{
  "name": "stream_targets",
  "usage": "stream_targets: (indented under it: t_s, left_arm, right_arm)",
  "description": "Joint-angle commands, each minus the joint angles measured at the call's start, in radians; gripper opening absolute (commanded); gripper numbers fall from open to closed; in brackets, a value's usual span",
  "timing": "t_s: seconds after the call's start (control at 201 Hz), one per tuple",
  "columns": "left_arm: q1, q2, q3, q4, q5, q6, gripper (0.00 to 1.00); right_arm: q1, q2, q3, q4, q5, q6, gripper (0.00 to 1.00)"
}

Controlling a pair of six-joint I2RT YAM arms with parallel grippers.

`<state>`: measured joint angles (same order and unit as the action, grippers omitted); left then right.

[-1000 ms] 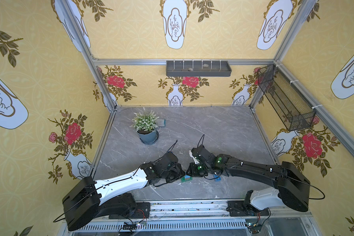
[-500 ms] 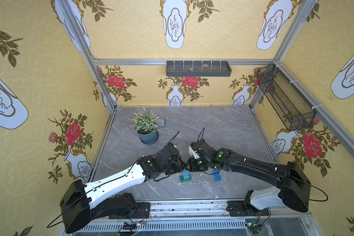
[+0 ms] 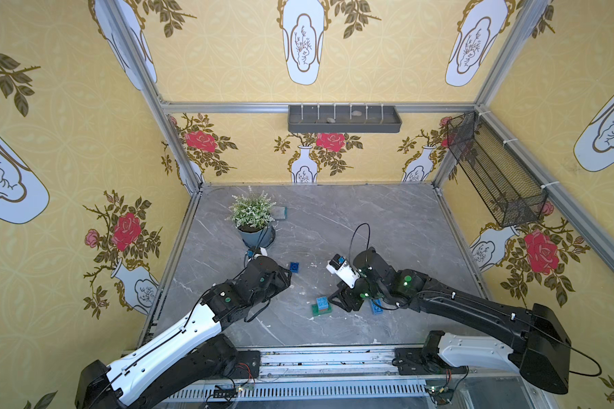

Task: Assemble the number 1 with lego
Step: Assemble the lego brick with the lego brick, then move the lego brick at the center of the board.

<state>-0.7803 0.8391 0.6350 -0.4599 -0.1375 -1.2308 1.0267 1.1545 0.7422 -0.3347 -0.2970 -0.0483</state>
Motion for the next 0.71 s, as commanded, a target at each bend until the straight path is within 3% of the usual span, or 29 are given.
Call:
stream_targets:
  t_s: [0.0, 0.179, 0.334, 0.702]
  left_arm:
    - [0.038, -0.016, -0.012, -0.02, -0.018, 0.002, 0.38]
    - [0.083, -0.029, -0.032, -0.004, -0.006, 0.004, 0.38]
    - [0.121, -0.009, -0.033, 0.015, 0.016, -0.004, 0.33]
    - [0.167, 0.078, -0.029, 0.08, 0.081, -0.001, 0.27]
  right_arm:
    - [-0.003, 0.02, 0.011, 0.051, -0.085, -0.429, 0.69]
    - [-0.001, 0.183, 0.09, -0.067, -0.107, -0.599, 0.7]
    - [-0.007, 0.232, 0.102, -0.026, -0.126, -0.634, 0.7]
    - [-0.011, 0.37, 0.16, -0.032, -0.163, -0.698, 0.58]
